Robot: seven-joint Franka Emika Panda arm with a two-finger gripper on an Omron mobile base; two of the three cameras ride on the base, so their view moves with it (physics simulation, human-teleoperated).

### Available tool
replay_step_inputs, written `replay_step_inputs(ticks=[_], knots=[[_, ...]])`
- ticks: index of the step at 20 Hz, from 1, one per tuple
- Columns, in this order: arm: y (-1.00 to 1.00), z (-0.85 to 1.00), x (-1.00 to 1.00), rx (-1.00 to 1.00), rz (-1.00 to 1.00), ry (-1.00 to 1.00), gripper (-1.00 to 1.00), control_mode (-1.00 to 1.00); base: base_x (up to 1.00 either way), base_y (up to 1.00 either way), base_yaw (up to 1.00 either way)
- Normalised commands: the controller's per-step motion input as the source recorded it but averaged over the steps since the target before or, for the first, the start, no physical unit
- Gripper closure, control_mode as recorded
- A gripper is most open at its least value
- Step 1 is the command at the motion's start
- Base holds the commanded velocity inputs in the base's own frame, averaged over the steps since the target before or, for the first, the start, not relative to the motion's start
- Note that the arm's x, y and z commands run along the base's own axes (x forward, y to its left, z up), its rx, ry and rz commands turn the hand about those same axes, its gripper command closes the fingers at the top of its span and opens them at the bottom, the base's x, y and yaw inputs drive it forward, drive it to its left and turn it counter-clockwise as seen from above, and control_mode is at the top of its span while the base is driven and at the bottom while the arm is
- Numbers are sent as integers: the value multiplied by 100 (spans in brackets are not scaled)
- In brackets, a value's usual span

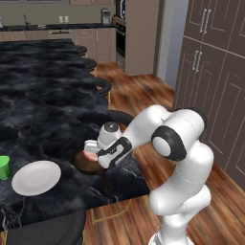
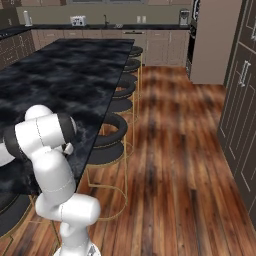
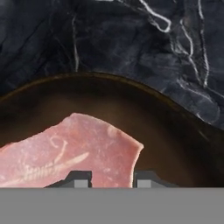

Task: Pick up the pan with the steak in it and place it on the dining table. Then place the steak on the plate.

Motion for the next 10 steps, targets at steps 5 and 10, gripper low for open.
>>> replay_step_inputs(ticks=[5, 10], knots=[[0, 37, 0, 1, 0, 0, 100, -100, 0, 0, 0], [-1, 63, -5, 2, 0, -1, 100, -100, 0, 0, 0]])
